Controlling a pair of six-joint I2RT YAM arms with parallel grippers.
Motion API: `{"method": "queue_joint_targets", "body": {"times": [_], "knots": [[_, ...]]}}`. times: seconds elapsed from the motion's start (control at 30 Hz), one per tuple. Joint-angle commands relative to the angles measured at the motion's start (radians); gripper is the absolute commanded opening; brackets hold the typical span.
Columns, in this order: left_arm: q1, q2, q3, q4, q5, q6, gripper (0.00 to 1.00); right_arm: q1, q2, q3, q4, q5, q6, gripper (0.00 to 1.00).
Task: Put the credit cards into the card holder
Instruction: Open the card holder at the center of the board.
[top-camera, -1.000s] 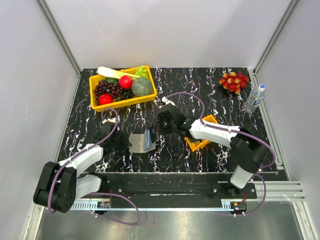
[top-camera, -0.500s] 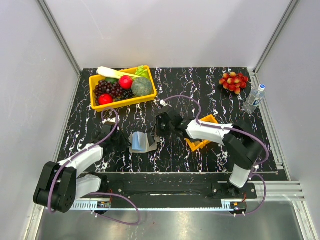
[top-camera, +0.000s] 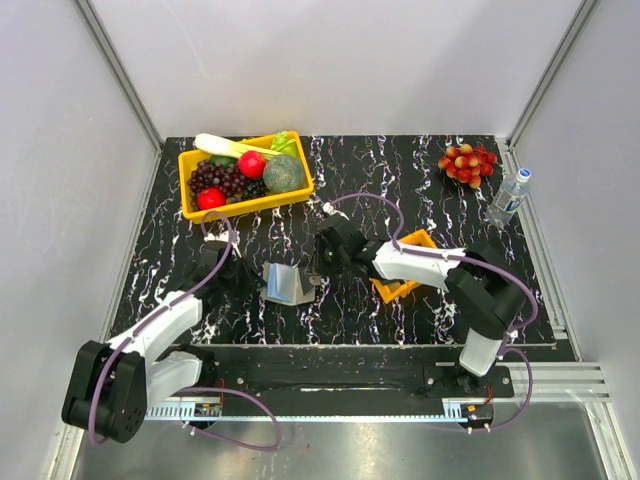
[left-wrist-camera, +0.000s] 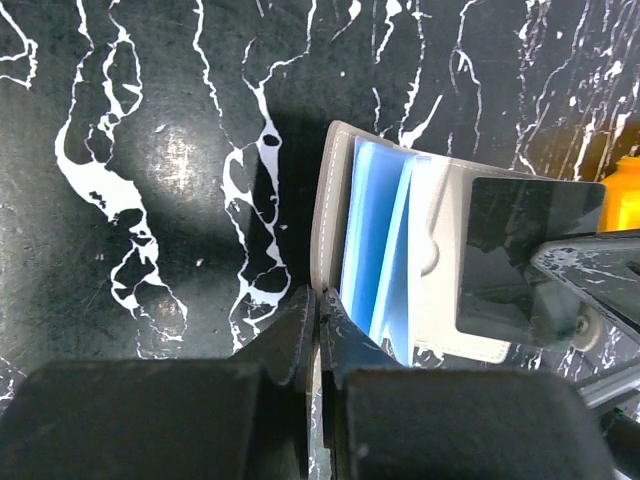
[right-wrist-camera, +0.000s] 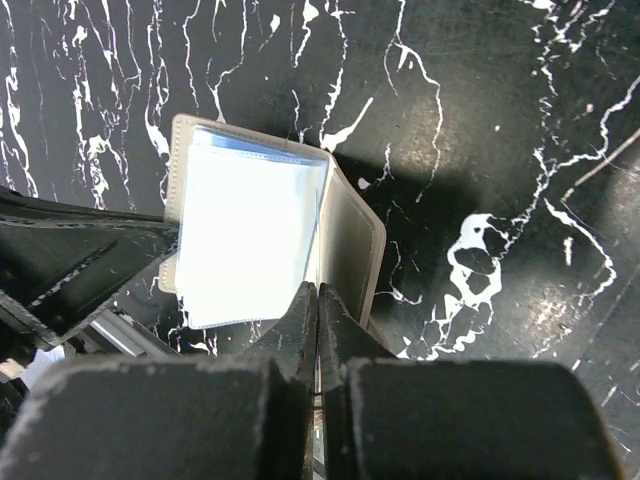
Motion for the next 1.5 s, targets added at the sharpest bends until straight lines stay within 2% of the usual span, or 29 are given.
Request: {"method": "queue_joint_targets", "body": {"times": [0.0,0.4,0.67,0.97,1.23,1.47], "knots": [[-0.002,-0.033,0.048,0.000,0.036,-0.005,0.00,-0.002,-0.087,-0.008,-0.003,0.058,-0.020,0.00],[-0.007,-0.048,0.047,0.003,0.056,-0.027,0.00,0.032,-0.163,0.019,0.030,0.072,-0.032,0.00],[-0.010,-0.057,0.048,0.005,0.063,-0.051,0.00,0.150,-0.107,0.117,-0.006,0.288,-0.067,0.00],[-0.015,-0.066,0.050,0.003,0.062,-0.065,0.00,0.219,-0.022,0.194,-0.056,0.417,-0.093,0.00],[-0.015,-0.074,0.045,0.001,0.059,-0.067,0.00,0.225,0.033,0.193,-0.042,0.417,-0.097,0.00],[-0.016,-0.080,0.044,-0.005,0.057,-0.068,0.00,0.233,0.009,0.190,-0.033,0.431,-0.107,0.00]]}}
